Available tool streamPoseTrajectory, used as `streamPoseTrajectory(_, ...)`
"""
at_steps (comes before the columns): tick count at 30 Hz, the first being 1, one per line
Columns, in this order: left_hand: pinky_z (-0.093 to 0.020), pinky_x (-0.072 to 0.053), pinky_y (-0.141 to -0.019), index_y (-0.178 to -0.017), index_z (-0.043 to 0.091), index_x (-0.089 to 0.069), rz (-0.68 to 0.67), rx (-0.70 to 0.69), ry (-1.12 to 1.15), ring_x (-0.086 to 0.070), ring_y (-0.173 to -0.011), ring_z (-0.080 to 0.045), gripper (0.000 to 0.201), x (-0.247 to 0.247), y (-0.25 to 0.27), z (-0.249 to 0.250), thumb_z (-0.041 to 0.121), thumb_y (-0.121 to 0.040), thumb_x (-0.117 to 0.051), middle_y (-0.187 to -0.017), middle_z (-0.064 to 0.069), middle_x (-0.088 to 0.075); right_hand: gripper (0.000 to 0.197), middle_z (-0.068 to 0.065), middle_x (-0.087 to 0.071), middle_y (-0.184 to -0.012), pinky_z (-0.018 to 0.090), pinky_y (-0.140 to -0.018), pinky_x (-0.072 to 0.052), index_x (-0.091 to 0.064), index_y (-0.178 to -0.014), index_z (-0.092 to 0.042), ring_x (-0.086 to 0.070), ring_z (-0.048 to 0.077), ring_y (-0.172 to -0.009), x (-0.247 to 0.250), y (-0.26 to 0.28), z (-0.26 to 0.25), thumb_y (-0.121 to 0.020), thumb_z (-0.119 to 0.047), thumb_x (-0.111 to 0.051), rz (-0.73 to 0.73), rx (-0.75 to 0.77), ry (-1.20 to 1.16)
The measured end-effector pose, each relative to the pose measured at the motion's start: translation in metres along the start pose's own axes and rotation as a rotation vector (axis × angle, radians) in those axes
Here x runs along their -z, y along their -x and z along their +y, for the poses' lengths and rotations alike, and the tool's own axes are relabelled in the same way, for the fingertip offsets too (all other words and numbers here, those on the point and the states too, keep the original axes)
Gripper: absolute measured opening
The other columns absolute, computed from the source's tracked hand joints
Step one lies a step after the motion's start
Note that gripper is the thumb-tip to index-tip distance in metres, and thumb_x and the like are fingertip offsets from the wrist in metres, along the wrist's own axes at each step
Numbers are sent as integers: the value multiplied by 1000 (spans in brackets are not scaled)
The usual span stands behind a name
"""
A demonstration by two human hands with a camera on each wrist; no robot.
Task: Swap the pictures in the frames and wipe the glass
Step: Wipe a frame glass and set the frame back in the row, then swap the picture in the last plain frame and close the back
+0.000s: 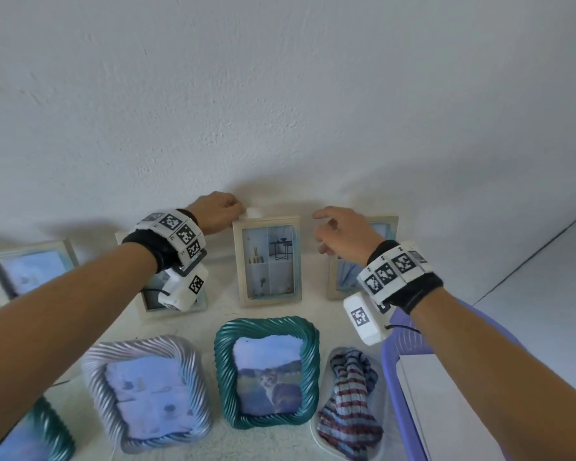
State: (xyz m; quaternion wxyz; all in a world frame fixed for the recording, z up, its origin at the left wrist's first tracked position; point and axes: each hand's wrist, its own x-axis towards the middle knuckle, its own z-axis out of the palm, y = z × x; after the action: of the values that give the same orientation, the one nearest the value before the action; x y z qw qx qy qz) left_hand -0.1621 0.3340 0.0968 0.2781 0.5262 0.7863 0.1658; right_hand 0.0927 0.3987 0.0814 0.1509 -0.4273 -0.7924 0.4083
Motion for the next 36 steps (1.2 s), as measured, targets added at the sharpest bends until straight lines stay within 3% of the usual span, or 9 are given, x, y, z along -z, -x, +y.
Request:
streamPoseTrajectory(3, -31, -43, -91, -122, 13, -59, 166, -190, -207, -57, -109, -23, 33, 5, 8, 29, 32, -98, -49, -119, -5, -62, 21, 5, -70, -80, 31, -65, -57, -68, -106, -13, -65, 13, -63, 35, 7, 1, -95, -18, -51, 217, 25, -90)
streamPoseTrajectory(7, -32, -44, -96, -126, 14, -58, 124, -360, -218, -58, -107, -21, 34, -20, 5, 81, 30, -96, -53, -120, -5, -62, 27, 5, -63, -102, 34, -89, -48, -62, -115, -15, -59, 21, -95, 75, 5, 24, -92, -17, -49, 525, -6, 147)
streamPoseTrajectory(10, -30, -40, -99, -136, 16, -50, -17, -358, -323, -54, -117, -23, 41, -54, -7, 114, 30, -97, -51, -131, -6, -58, 47, 15, -51, -132, 33, -92, -41, -41, -140, -17, -50, 31, -118, 83, -4, 56, -94, -21, -48, 287, -187, 302)
streamPoseTrajectory(14, -36, -45, -97, -138, 16, -47, -50, -320, -523, -54, -118, -30, 40, -90, -18, 136, 24, -98, -47, -134, -12, -53, 48, 14, -51, -133, 25, -66, -44, -42, -138, -14, -55, 27, -95, 76, -14, 88, -92, -20, -54, 116, -259, 243)
streamPoseTrajectory(16, -35, -47, -91, -133, 14, -51, -41, -312, -545, -55, -114, -31, 35, -94, -22, 140, 20, -99, -46, -131, -14, -54, 41, 13, -56, -124, 31, -69, -50, -48, -132, -14, -56, 28, -92, 73, -12, 93, -92, -17, -55, 157, -224, 192)
streamPoseTrajectory(19, -34, -48, -87, -123, 18, -56, 8, -337, -429, -57, -108, -27, 27, -82, -22, 144, 24, -98, -49, -124, -9, -60, 31, 13, -62, -110, 46, -85, -54, -55, -120, -12, -62, 32, -97, 79, -2, 89, -90, -20, -58, 278, -195, 57)
streamPoseTrajectory(23, -25, -48, -70, -114, 17, -61, 119, -418, -88, -65, -92, -19, 24, -48, 5, 155, 33, -98, -53, -100, -4, -69, 22, 12, -65, -81, 50, -80, -55, -60, -85, -7, -66, 32, -81, 101, 30, 60, -86, -29, -62, 457, -89, -76)
streamPoseTrajectory(33, -31, -60, -65, -112, 14, -62, 154, -569, 442, -70, -75, -13, 20, 8, 156, 128, 27, -99, -54, -96, -5, -66, 15, 3, -69, -94, 31, -72, -53, -60, -109, -14, -65, 19, -86, 54, 169, -26, -99, -15, -48, 441, 241, -647)
streamPoseTrajectory(36, -32, -60, -65, -110, 12, -63, 113, -527, 527, -69, -72, -16, 21, -2, 200, 93, 26, -98, -54, -91, -6, -66, 45, 4, -63, -124, 49, -91, -51, -50, -130, -21, -60, 22, -111, 1, 201, -21, -92, -42, -58, 316, 143, -810)
